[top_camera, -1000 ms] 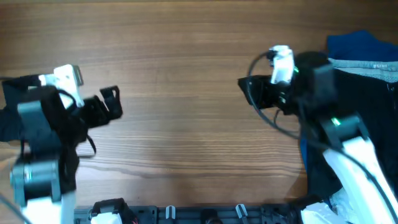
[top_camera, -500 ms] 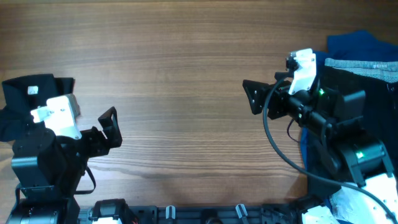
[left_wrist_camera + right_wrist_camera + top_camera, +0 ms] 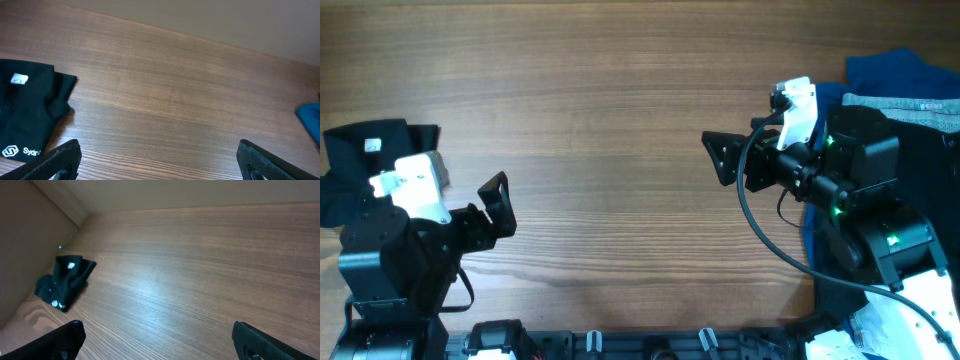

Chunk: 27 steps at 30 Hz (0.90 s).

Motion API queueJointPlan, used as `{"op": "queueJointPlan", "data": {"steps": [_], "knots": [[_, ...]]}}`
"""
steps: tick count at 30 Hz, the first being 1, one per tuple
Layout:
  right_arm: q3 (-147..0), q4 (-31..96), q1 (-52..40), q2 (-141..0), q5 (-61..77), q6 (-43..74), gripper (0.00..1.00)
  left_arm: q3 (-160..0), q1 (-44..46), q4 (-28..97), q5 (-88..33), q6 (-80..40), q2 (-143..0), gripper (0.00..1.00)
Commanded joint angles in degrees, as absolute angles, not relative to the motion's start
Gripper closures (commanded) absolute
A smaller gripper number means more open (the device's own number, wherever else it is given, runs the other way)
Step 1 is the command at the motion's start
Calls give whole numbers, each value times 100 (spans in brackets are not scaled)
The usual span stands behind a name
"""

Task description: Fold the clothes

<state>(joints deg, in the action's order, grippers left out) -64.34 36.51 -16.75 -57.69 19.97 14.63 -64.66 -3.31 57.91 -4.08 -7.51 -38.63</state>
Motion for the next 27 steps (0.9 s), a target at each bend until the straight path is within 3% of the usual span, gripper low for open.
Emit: {"op": "queueJointPlan", "data": {"steps": [1, 12, 17, 23, 27], "knots": [[-6504, 3603, -1662, -5754, 2152, 1374, 0, -6458, -290, 5795, -309, -620, -3863, 0], [-6504, 3489, -1662, -5684, 1839, 1789, 0, -6458, -290, 5795, -309, -620, -3863, 0], [-6504, 3240, -1662, -5411, 1710, 875, 0, -6458, -290, 5795, -309, -620, -3863, 0], [-6504, 3234, -1662, -4958, 963, 869, 0, -6458, -290, 5795, -309, -620, -3863, 0], [-6248, 3238, -1614, -4504, 489, -322, 0, -6458, -290, 5795, -309, -620, -3863, 0]]}}
